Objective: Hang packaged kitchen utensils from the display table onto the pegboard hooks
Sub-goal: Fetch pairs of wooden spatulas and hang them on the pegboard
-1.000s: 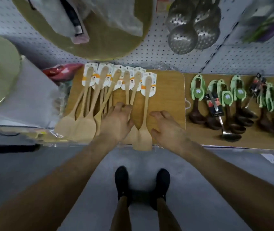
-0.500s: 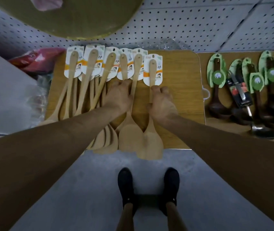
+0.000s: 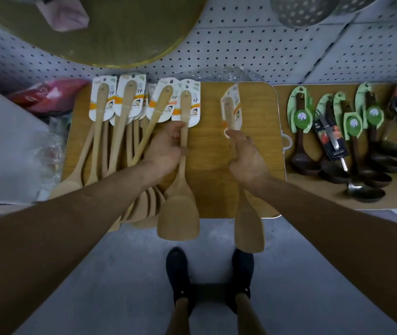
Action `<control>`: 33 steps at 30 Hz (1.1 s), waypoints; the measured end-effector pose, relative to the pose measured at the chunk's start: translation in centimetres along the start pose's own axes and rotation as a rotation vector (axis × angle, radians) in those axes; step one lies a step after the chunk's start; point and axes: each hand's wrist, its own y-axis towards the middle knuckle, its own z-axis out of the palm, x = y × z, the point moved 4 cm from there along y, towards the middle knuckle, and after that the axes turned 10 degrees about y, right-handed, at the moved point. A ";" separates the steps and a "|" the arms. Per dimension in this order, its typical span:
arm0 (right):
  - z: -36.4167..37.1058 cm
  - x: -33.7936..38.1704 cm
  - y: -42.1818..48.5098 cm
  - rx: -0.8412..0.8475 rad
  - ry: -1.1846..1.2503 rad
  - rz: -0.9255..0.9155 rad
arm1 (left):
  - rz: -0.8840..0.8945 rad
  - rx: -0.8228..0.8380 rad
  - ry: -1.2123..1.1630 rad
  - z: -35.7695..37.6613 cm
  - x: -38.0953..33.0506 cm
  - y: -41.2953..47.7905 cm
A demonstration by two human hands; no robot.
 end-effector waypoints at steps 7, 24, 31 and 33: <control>-3.7 -1.1 -4.7 -0.128 0.239 0.012 | -0.007 0.152 -0.049 0.5 -2.1 -3.8; -5.8 -2.2 -10.4 -0.123 0.490 -0.014 | 0.099 0.366 -0.142 2.5 -5.9 -6.7; -9.7 -1.7 -16.0 -0.184 0.493 -0.082 | 0.366 0.437 0.067 3.2 -9.5 -11.7; -11.3 -1.6 -18.2 -0.242 0.503 -0.098 | 0.428 0.457 0.114 3.9 -11.3 -13.3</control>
